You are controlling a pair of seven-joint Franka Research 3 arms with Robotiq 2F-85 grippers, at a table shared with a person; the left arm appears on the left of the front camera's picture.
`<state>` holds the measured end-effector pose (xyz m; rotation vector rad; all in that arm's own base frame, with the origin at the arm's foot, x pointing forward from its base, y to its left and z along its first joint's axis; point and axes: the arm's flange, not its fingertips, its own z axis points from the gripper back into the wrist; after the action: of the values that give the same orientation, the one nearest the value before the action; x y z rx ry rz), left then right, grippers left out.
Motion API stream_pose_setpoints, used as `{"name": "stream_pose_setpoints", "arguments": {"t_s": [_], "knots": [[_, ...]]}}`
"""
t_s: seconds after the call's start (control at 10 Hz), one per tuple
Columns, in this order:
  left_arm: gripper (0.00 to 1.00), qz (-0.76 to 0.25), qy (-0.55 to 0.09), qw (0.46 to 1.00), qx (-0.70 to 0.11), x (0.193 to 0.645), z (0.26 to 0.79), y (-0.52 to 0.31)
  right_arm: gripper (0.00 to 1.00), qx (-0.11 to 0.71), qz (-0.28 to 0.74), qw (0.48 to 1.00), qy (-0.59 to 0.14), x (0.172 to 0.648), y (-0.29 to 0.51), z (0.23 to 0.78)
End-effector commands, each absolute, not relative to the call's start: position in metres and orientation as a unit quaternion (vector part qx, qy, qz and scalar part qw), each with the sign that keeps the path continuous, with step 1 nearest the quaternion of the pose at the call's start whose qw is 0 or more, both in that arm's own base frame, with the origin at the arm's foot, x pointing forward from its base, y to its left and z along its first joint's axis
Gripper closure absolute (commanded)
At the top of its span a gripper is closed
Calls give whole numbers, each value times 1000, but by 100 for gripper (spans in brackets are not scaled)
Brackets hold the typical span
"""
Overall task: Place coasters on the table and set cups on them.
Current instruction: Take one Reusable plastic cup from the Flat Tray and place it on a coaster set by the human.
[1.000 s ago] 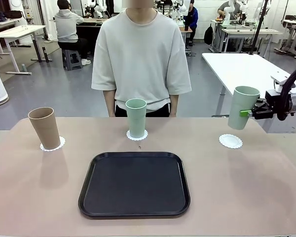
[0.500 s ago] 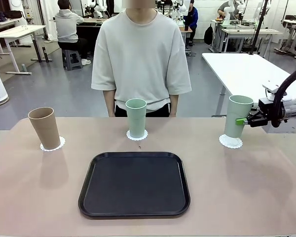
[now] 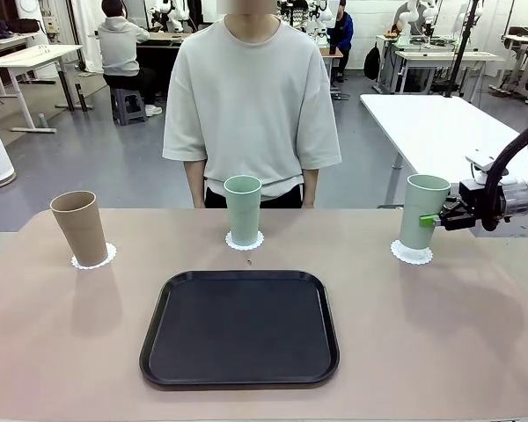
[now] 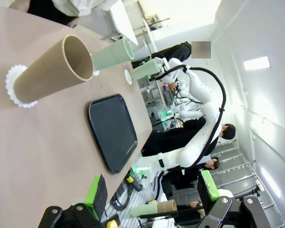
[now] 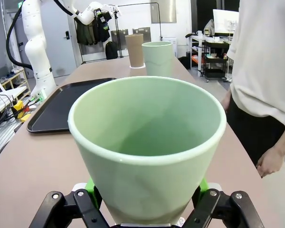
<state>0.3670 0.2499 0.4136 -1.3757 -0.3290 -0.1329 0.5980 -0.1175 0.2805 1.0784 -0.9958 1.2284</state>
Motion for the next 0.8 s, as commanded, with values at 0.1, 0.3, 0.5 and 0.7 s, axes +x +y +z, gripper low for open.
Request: {"name": "stream_pose_setpoints", "arguments": {"t_s": [0.1,0.3,0.5,0.7], "knots": [[0,-56,-152,759,-631,367,416,250,15,468,530,576,-410,606,-121,280],[0,-56,-152,759,-631,367,416,250,15,472,529,576,-408,606,-122,280],[0,-56,-152,759,-631,367,416,250,15,475,527,576,-406,606,-123,278],[0,-56,-152,759,-631,367,416,250,15,478,525,576,-405,607,-124,275]]}}
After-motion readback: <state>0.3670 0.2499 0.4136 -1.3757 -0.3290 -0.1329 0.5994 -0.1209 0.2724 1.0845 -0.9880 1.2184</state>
